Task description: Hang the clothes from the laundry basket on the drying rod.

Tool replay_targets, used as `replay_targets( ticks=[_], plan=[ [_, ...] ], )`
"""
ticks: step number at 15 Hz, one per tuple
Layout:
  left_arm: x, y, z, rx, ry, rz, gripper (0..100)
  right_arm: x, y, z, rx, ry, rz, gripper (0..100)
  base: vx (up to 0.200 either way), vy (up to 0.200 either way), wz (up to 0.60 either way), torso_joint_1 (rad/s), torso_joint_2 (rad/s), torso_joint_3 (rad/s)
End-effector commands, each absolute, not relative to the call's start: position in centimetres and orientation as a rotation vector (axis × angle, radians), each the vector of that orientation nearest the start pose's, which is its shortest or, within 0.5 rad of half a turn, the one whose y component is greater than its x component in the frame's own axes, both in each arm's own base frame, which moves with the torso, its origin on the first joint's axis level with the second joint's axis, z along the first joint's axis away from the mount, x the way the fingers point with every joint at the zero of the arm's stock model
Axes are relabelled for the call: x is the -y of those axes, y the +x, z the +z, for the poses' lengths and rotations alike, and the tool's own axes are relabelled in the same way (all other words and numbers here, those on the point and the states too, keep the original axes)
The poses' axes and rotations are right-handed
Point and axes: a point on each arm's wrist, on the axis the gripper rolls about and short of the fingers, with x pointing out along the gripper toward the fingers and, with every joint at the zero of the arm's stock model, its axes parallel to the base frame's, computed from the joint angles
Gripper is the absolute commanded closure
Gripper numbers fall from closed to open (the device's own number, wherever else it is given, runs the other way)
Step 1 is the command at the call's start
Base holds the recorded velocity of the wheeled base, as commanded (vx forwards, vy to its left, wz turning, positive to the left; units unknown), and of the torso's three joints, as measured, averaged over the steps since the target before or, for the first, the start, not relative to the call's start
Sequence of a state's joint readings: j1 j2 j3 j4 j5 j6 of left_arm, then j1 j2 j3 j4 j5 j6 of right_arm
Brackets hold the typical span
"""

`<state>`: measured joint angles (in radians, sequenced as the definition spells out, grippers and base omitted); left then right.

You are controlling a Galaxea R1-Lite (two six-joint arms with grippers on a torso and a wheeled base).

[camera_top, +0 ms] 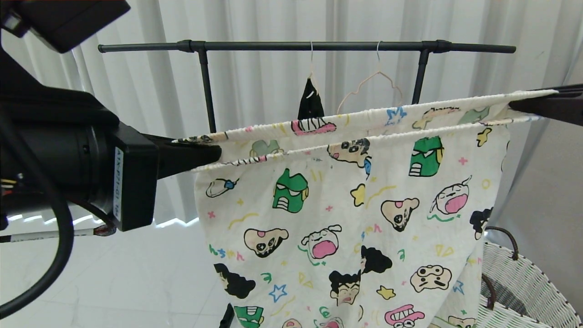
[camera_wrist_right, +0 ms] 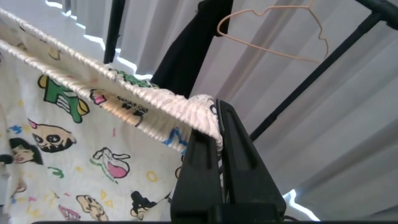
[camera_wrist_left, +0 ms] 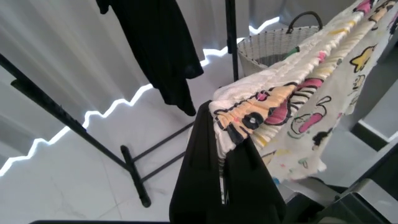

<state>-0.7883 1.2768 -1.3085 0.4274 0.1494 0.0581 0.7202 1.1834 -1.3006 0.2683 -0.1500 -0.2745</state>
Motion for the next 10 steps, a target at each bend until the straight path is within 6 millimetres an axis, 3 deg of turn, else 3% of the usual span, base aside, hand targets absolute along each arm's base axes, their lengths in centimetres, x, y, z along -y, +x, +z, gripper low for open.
replay_targets(
  ticks=[1,3,5,10],
  plan=[
    [12.6,13.0,32.8,-0.345,0.241,-0.641,100,-9.9,11.8,35.5,-0.074,-0.336,0.589,100,0.000,0.000,0.00,0.000,0.00,0.000],
    [12.8,13.2,32.9,-0.331,0.234,-0.642,100,-9.7,11.5,35.5,-0.081,-0.337,0.593,100,0.000,0.000,0.00,0.000,0.00,0.000],
    [15.2,15.6,32.9,-0.249,0.200,-0.641,100,-8.5,10.0,35.2,-0.125,-0.349,0.646,100,0.000,0.000,0.00,0.000,0.00,0.000],
    [18.4,18.8,32.4,-0.143,0.236,-0.646,100,-7.0,6.9,34.6,-0.180,-0.369,0.839,100,0.000,0.000,0.00,0.000,0.00,0.000]
  ],
)
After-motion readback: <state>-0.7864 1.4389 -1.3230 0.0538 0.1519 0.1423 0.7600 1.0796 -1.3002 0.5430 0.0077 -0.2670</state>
